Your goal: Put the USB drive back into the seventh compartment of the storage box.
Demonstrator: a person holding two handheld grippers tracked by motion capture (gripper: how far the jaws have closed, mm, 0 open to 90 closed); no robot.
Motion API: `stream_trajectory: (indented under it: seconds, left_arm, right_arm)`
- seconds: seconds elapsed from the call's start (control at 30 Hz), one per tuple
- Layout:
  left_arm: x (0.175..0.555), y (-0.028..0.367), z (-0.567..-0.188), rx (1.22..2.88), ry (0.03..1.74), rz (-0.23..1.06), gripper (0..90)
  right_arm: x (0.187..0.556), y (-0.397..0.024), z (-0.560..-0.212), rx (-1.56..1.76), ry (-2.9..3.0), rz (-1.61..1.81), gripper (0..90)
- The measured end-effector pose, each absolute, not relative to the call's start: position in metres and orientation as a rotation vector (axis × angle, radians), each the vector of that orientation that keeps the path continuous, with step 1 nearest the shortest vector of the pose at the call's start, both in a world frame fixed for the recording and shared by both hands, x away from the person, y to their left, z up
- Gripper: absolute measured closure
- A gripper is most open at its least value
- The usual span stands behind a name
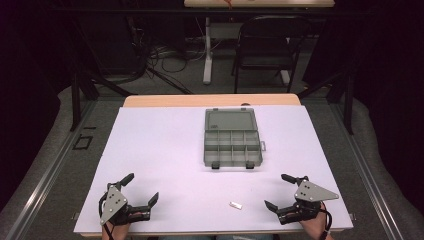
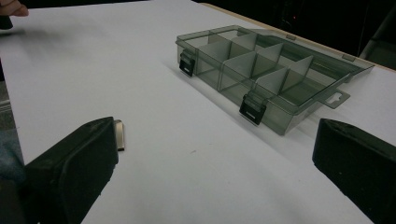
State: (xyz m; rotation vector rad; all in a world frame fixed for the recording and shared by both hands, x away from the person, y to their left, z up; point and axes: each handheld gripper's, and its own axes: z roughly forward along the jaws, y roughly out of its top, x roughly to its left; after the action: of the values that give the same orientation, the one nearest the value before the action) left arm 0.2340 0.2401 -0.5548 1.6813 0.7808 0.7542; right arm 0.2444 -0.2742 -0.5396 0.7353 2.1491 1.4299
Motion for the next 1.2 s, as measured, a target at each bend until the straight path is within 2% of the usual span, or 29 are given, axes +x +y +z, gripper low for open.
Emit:
stream_trajectory:
  seconds: [1.2]
  left_arm:
    - [0.233, 0.241, -0.554, 1.677, 0.783, 0.768, 0.2]
  right_arm:
    - [0.252, -0.229, -0.543, 0.833, 2.302, 1.364, 0.0]
